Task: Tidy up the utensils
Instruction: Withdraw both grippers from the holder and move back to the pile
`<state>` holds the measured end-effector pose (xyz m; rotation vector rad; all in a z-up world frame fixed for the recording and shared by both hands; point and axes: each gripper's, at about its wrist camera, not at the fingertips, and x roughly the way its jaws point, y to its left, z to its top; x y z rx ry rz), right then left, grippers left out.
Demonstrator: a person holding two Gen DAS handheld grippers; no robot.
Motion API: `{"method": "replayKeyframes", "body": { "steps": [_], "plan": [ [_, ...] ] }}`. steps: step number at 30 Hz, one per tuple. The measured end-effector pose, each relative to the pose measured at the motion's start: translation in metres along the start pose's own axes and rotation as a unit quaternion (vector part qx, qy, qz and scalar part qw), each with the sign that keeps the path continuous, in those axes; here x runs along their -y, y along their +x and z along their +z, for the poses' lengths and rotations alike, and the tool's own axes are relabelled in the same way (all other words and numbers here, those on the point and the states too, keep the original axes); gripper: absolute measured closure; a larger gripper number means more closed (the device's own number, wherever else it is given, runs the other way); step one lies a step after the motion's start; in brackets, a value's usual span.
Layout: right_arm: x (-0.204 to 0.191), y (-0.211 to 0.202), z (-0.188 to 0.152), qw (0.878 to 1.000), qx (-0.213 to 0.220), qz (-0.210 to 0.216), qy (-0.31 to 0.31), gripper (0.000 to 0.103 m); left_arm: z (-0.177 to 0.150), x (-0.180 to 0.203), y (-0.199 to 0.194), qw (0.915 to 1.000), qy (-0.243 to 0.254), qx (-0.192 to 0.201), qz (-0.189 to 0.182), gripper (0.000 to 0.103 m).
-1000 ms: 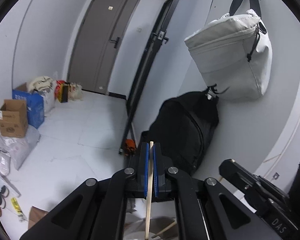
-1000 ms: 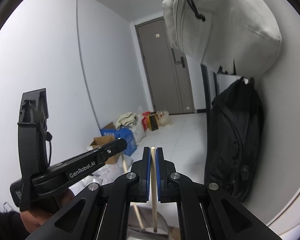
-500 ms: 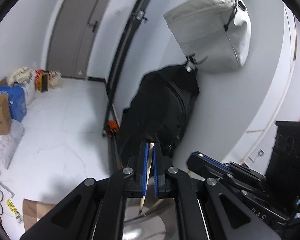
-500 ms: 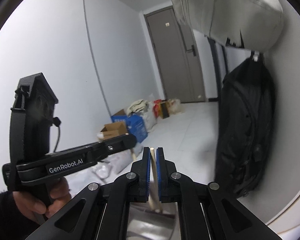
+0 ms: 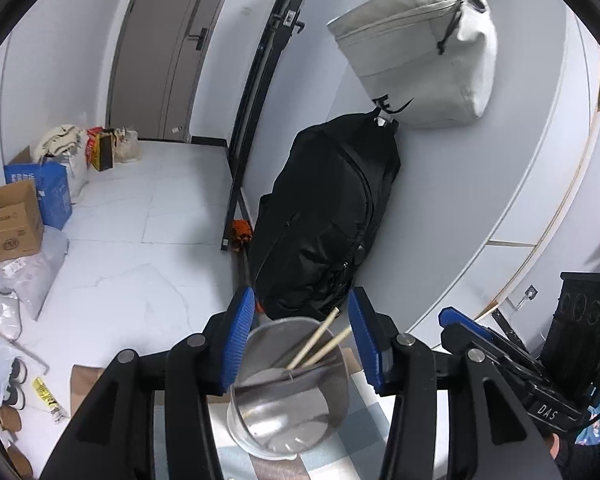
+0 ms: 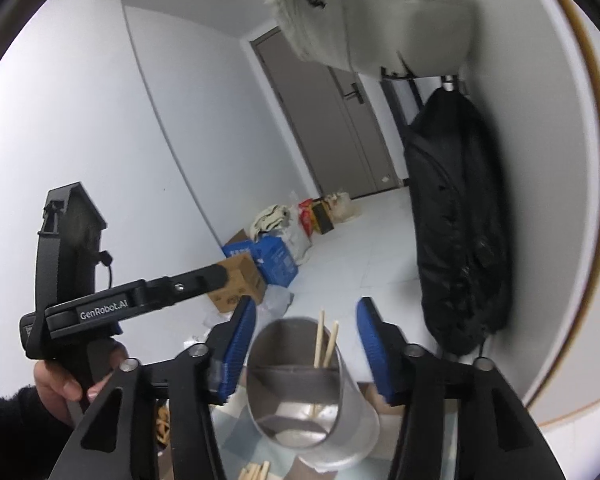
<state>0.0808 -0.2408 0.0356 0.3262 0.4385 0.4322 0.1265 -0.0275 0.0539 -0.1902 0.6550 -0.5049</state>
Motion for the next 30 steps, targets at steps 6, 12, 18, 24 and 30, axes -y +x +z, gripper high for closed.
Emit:
{"method": "replayKeyframes", "body": {
  "steps": [6,12,18,24,30],
  "plan": [
    [-0.015,-0.027,-0.008,1.0,0.012,0.001,-0.008,0.035,-0.014,0.015,-0.028,0.9983,-0.002,0.037,0.045,0.041],
    [-0.033,-0.049,-0.016,1.0,0.021,0.001,-0.015,0.02,-0.028,0.02,-0.044,0.9962,-0.009,0.047,0.072,0.033],
    [-0.05,-0.065,-0.028,0.999,0.036,-0.002,-0.026,0.0,-0.047,0.024,-0.067,0.9923,-0.004,0.071,0.101,0.02],
    [-0.067,-0.065,-0.046,0.999,0.014,-0.003,-0.044,0.0,-0.07,0.02,-0.084,0.9853,-0.004,0.098,0.14,0.007],
    [-0.079,-0.057,-0.074,0.997,-0.025,-0.026,-0.068,0.0,-0.099,0.003,-0.085,0.9809,-0.034,0.096,0.166,0.004]
  ]
}}
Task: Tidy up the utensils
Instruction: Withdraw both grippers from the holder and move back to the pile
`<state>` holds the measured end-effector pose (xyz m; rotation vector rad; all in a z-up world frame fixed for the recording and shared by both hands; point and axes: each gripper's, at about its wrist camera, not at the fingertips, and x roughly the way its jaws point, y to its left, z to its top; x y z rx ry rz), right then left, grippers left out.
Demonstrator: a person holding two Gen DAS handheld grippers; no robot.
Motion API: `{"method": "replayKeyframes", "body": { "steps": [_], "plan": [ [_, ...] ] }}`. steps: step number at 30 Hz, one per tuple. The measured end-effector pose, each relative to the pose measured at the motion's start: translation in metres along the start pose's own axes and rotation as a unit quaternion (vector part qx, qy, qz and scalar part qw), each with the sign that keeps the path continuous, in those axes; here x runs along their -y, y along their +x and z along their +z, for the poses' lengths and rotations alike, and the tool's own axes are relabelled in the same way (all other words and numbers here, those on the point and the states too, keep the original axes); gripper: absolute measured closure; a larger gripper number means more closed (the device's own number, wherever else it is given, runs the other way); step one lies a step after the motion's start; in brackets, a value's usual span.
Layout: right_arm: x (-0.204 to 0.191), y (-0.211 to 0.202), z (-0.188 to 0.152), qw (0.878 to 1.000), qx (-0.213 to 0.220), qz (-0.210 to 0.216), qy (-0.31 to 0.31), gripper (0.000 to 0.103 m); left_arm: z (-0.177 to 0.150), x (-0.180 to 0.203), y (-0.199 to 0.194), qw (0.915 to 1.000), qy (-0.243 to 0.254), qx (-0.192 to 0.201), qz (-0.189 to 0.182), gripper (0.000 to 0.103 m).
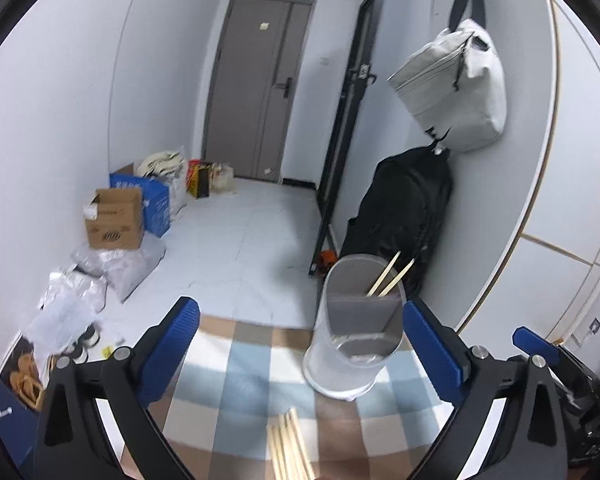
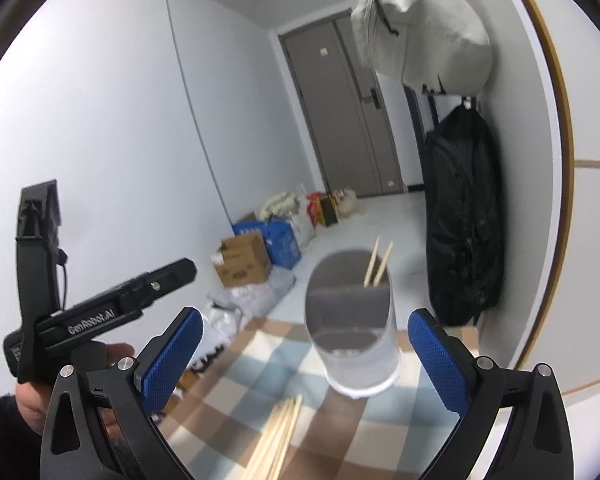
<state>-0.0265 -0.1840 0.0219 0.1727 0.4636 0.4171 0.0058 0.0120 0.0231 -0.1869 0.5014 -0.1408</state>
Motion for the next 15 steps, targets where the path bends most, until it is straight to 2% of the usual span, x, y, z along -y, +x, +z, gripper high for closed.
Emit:
{"method": "replayKeyframes", "body": {
  "steps": [6,9,12,15],
  "plan": [
    [-0.007,0.021,-0.028,0.999,-0.05,-0.003,-0.004,0.0,-0.024,-0.019,0.0,0.9998,0.006,-0.012,0.011,0.003],
    [-0.01,0.034,-0.044,0.997,-0.072,-0.005,-0.008,0.0,-0.034,-0.034,0.003,0.9997,-0.006,-0.017,0.017,0.003],
    [-0.012,0.048,-0.06,0.995,-0.102,-0.013,-0.01,0.0,-0.042,-0.051,0.013,0.9977,-0.029,-0.051,0.035,0.003],
    [-0.016,0.066,-0.071,0.99,-0.141,-0.022,-0.013,0.0,-0.043,-0.059,0.021,0.9953,-0.028,-0.079,0.047,0.003]
  ]
}}
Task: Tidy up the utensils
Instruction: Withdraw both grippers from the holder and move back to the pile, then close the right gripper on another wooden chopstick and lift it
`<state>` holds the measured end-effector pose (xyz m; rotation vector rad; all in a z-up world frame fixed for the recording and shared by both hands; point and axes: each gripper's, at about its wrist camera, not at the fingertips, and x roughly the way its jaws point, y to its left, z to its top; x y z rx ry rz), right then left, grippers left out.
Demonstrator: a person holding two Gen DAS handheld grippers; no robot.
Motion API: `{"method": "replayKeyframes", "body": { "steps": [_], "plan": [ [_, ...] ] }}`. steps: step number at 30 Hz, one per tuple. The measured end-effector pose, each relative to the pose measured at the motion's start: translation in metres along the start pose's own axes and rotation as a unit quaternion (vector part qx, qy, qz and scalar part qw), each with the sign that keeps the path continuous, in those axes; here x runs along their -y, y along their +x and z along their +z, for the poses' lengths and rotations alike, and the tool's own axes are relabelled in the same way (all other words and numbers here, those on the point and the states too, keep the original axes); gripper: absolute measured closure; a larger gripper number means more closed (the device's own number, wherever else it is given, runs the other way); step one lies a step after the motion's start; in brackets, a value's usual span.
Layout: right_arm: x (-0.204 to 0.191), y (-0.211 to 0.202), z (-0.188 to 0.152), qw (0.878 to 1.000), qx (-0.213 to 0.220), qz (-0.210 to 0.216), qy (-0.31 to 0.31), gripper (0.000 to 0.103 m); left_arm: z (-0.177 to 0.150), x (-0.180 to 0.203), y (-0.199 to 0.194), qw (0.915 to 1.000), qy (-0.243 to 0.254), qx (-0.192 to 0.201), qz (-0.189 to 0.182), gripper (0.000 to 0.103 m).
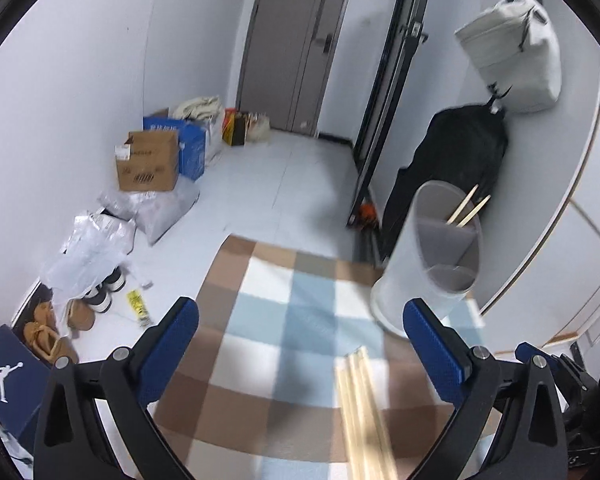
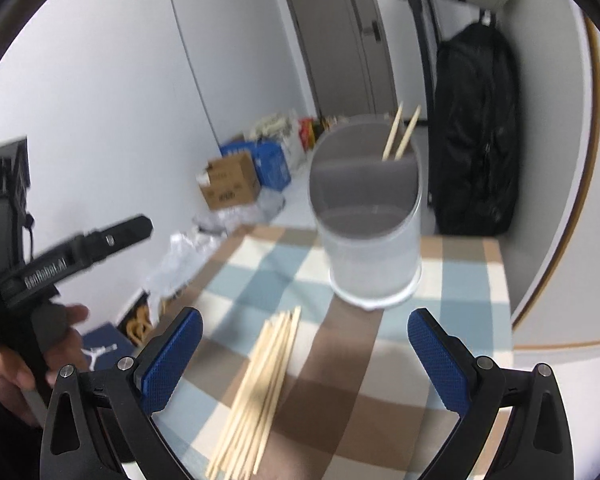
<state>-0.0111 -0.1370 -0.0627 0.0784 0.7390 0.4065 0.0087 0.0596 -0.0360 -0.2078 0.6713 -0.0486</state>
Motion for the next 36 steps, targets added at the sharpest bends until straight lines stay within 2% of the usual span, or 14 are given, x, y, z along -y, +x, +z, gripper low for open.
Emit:
{"method": "replayKeyframes", "body": {
  "steps": [3,6,7,12,13,15,17,19,24,29,33,36],
  "plan": [
    [-0.005,0.022,-0.002,0.999,-0.044,0.002,-0.003,0.002,0.001,-0.008,0.003,0.9998,-0.002,-0.011,0.014,0.003],
    [-0.011,0.042,-0.002,0.997,-0.077,-0.002,-0.01,0.011,-0.001,-0.017,0.003,0.9995,-0.014,-0.02,0.017,0.003],
    [-0.013,0.048,-0.002,0.996,-0.086,-0.007,-0.013,0.019,-0.002,-0.018,0.003,0.9996,-0.014,-0.021,0.016,0.003],
    [-0.024,0.09,-0.004,0.988,-0.132,-0.053,-0.055,0.037,-0.001,-0.023,-0.001,0.9997,-0.01,-0.015,0.014,0.003],
    [-0.025,0.097,-0.005,0.986,-0.141,-0.061,-0.063,0.047,-0.001,-0.025,-0.001,0.9997,-0.011,-0.014,0.015,0.003],
    [-0.026,0.113,-0.007,0.981,-0.161,-0.077,-0.081,0.058,0.0,-0.027,-0.002,0.9998,-0.012,-0.012,0.013,0.003],
    [-0.028,0.124,-0.008,0.976,-0.169,-0.095,-0.097,0.06,0.001,-0.029,-0.003,0.9998,-0.012,-0.012,0.011,0.003],
    [-0.029,0.128,-0.007,0.975,-0.171,-0.095,-0.102,0.067,0.002,-0.033,-0.005,0.9997,-0.02,-0.014,0.001,0.003],
    [-0.033,0.138,-0.006,0.973,-0.181,-0.095,-0.109,0.071,0.007,-0.048,-0.004,0.999,-0.042,-0.011,0.005,0.003],
    [-0.037,0.148,-0.004,0.969,-0.194,-0.101,-0.119,0.073,0.008,-0.066,0.003,0.9958,-0.086,-0.029,0.004,0.003],
    [-0.036,0.152,0.002,0.97,-0.189,-0.103,-0.112,0.073,0.007,-0.075,0.005,0.9927,-0.113,-0.041,-0.002,0.003],
    [-0.038,0.154,0.004,0.97,-0.191,-0.102,-0.109,0.079,0.007,-0.077,0.005,0.9916,-0.121,-0.044,-0.001,0.003]
  ]
}}
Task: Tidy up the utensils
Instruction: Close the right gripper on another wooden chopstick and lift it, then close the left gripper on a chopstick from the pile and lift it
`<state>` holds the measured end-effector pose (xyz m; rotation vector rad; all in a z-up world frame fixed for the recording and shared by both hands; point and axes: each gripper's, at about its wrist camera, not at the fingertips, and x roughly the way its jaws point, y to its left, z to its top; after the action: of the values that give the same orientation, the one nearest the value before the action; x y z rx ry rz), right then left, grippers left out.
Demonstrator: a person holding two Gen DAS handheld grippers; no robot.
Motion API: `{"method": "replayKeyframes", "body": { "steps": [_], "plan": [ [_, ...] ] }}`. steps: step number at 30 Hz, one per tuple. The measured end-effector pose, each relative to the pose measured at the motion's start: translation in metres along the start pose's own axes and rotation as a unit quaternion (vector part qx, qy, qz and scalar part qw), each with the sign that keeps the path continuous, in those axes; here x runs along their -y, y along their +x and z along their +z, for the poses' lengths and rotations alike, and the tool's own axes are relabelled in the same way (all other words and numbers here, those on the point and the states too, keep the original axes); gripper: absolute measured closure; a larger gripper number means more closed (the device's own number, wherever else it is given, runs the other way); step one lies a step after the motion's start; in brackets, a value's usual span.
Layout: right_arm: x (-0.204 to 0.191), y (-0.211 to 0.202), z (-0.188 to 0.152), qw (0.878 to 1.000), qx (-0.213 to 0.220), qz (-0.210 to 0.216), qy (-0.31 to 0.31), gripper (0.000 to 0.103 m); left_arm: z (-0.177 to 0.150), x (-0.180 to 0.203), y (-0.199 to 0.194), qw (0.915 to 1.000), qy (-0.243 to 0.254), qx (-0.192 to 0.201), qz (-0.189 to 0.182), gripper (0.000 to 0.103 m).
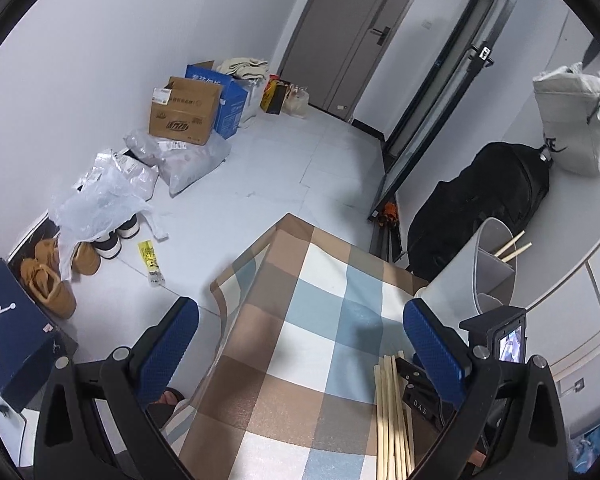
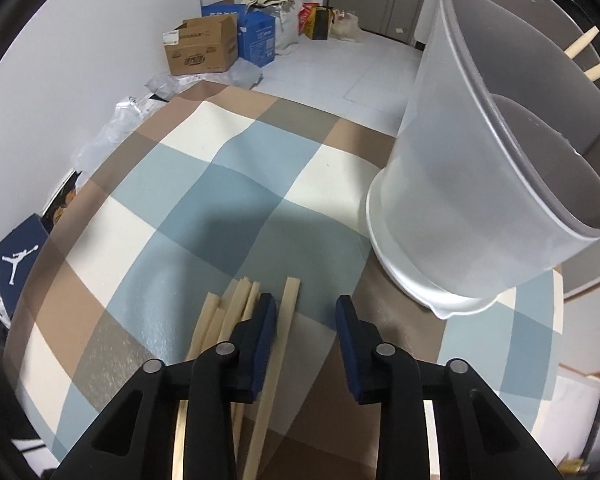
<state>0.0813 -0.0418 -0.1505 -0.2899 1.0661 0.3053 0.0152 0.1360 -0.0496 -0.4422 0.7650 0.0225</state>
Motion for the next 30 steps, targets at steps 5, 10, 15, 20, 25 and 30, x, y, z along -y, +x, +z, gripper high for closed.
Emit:
{"method": "replayKeyframes", "body": {
  "steps": [5,10,15,20,25,30],
  "plan": [
    [-0.005,0.002,0.004,1.0,0.003,0.0,-0.004,0.092,0.0,-0.001,0.002,1.0,-0.002,-0.006,0.003,0.003],
    [0.002,0.0,0.004,1.0,0.008,0.014,0.021,0.097,-0.001,-0.004,0.006,0.9999,-0.001,-0.015,0.002,0.003],
    [0.007,-0.031,-0.003,0.998,0.05,0.037,0.029,0.097,-0.007,-0.007,0.019,0.9991,0.004,-0.042,0.006,0.003],
    [0.014,-0.072,-0.011,0.992,0.105,0.055,0.036,0.097,-0.018,0.015,0.031,0.9962,0.037,-0.078,-0.011,0.003],
    [0.031,-0.118,-0.021,0.981,0.169,0.075,0.059,0.097,-0.041,0.059,0.038,0.9856,0.137,-0.099,-0.003,0.003],
    [0.044,-0.138,-0.028,0.973,0.203,0.086,0.071,0.097,-0.061,0.085,0.056,0.9692,0.21,-0.124,0.033,0.003]
  ]
}}
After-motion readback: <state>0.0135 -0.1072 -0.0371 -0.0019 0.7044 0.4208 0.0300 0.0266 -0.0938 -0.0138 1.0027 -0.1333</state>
